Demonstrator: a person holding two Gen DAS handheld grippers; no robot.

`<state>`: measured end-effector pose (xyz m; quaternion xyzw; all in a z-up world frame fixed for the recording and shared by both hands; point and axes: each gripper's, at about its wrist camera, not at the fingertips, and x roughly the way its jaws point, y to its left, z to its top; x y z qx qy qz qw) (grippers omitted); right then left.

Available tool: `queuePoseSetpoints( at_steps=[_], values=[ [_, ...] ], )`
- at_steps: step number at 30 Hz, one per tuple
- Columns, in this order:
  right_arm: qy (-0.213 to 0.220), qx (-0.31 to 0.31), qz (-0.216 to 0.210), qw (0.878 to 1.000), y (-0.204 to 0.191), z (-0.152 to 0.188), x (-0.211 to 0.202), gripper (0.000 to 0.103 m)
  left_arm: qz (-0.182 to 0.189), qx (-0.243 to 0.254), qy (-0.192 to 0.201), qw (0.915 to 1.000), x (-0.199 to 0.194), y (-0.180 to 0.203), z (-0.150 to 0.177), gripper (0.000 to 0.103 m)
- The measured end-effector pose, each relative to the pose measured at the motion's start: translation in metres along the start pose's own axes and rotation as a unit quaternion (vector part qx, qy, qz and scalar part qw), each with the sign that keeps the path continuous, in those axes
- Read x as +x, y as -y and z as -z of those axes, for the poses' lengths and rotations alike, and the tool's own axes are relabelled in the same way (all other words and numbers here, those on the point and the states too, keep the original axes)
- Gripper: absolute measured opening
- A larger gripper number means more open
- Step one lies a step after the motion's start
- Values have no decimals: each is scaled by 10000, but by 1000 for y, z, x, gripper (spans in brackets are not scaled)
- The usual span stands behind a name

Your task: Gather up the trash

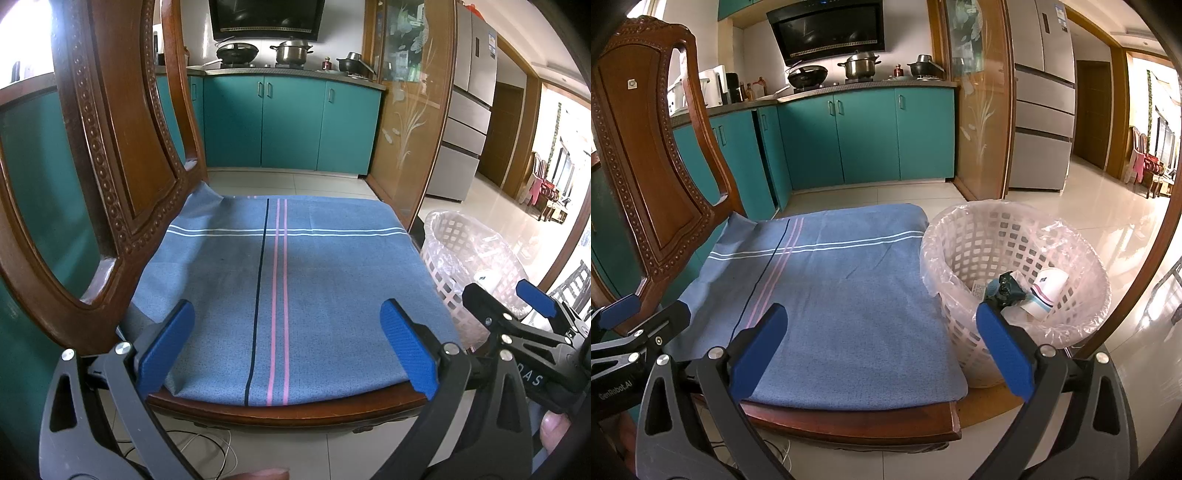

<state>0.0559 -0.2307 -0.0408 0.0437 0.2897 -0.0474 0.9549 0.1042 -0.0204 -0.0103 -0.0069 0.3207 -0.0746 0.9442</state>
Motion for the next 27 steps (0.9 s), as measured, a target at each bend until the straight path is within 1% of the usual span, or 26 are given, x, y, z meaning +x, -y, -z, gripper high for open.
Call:
queuePoseSetpoints(
  at_steps=[9, 16, 27],
  values=[
    [-11, 4, -7, 10000, 0, 0, 0, 100, 2, 12, -22, 10000, 1, 0, 0, 100],
    [0, -6, -9, 10000, -1, 1, 0, 100, -81, 20, 18, 10000, 0, 0, 0, 100],
    [-14, -21, -26, 10000, -2, 2, 1, 100, -81, -29, -60, 9999, 6, -3, 0, 100]
  ],
)
